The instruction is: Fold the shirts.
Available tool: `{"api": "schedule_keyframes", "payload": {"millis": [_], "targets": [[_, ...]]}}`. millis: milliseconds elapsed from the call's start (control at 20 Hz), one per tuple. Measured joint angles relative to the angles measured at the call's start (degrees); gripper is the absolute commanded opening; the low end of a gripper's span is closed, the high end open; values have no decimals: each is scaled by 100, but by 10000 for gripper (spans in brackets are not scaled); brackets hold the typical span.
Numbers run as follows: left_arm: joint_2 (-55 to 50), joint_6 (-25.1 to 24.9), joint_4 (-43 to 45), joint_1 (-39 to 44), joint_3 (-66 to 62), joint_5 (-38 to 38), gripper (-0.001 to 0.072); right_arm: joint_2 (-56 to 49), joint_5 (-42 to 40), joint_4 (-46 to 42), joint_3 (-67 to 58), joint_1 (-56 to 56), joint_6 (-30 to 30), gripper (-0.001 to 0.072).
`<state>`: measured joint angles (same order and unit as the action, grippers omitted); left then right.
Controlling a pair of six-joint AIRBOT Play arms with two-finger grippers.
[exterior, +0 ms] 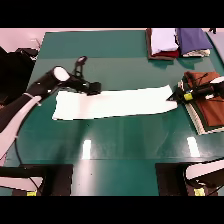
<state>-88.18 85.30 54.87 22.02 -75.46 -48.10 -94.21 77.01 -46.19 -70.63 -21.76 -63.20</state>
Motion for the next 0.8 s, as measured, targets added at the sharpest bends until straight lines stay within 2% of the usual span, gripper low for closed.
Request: {"api": "schedule_keyframes", "payload": {"millis": [150, 400, 800], "targets": [[-625, 57, -15, 374, -518, 92, 28, 549, 238, 385, -439, 68, 2, 19], [-1491, 149, -103, 789, -1174, 170, 27, 1272, 498, 802, -1397, 601, -374, 19], [-1917, 175, -247, 997, -1436, 372, 27, 1547, 319, 940, -2492, 2140, -822, 19]]}}
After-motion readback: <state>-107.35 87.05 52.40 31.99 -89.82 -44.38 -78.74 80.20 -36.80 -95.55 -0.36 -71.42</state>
